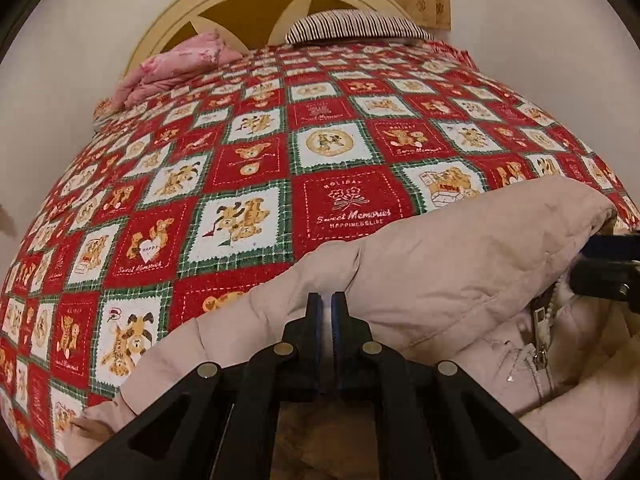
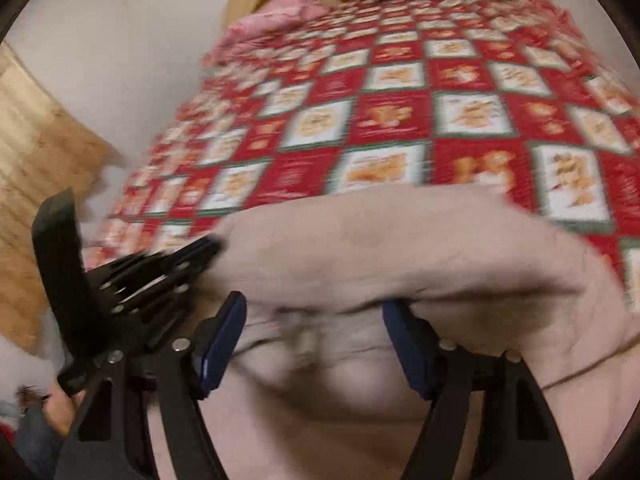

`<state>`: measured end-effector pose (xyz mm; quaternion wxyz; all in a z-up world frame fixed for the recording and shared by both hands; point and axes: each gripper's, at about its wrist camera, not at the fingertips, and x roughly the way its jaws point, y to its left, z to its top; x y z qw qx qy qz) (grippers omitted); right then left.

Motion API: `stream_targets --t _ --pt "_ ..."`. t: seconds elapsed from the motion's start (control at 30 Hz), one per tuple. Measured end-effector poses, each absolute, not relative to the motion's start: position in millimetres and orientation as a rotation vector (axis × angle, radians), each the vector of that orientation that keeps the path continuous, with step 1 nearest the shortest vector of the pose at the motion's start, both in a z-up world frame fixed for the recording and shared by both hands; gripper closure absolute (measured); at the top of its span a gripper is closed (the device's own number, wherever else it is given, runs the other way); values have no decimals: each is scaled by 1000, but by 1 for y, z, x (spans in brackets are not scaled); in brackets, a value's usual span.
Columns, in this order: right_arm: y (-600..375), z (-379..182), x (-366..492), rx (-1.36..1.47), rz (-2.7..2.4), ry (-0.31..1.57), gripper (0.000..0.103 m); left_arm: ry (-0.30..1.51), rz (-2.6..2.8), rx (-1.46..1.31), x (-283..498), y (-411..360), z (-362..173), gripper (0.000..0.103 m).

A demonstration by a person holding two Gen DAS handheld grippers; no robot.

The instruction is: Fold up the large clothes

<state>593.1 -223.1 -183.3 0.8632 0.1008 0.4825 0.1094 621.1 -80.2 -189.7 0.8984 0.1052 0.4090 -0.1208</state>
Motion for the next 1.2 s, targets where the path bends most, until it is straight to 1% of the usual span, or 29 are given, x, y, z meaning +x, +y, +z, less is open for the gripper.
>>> stream_targets --t 0.1,0.13,0.17,0.23,0.3,0.33,0.37,0.4,0.43,0.5,0.63,0.73,0.8,0.87,0.9,1.03,1.13,1.2 --pt "-242 -195 577 138 204 1187 31 829 -249 225 618 -81 -193 98" --pt "-248 -192 567 116 189 1181 31 828 -250 210 620 -79 -194 98" --pt "-250 -182 558 94 199 1131 30 831 -251 194 622 -78 -196 98" --pt "-242 -169 551 47 231 1087 30 837 -248 175 625 -77 -198 98" --pt "-227 -163 553 -56 144 1056 30 832 -244 184 624 -79 -198 98" --pt "-223 -165 560 -80 55 1062 25 828 -242 186 623 -80 -198 98" --pt "-227 -167 568 -47 -6 1062 24 824 -240 185 622 -79 -198 98" --pt "-235 -169 578 53 -42 1051 23 820 -239 186 622 -80 -199 98" --pt "-242 -173 586 128 -82 1055 18 817 -238 187 621 -80 -199 98" --pt "-250 -182 597 222 -129 1068 17 814 -233 191 620 -80 -200 98" --pt "-239 -186 595 203 -150 1067 16 807 -222 212 619 -83 -202 98" --pt "-233 -178 591 249 -144 1058 16 807 -224 203 619 -82 -202 98" --pt "-227 -166 585 258 -133 1053 13 809 -229 187 620 -79 -202 98" --pt "-212 -159 585 200 -162 1027 2 810 -232 178 621 -79 -202 98" --pt "-206 -160 586 157 -178 1020 1 811 -235 169 621 -77 -202 98" --pt "-192 -179 599 -12 -269 1018 1 817 -243 148 623 -75 -203 98" --pt "-197 -190 594 4 -261 1052 2 818 -238 156 622 -76 -204 98" --pt "-197 -187 589 -15 -262 1030 1 819 -234 164 622 -78 -205 98"
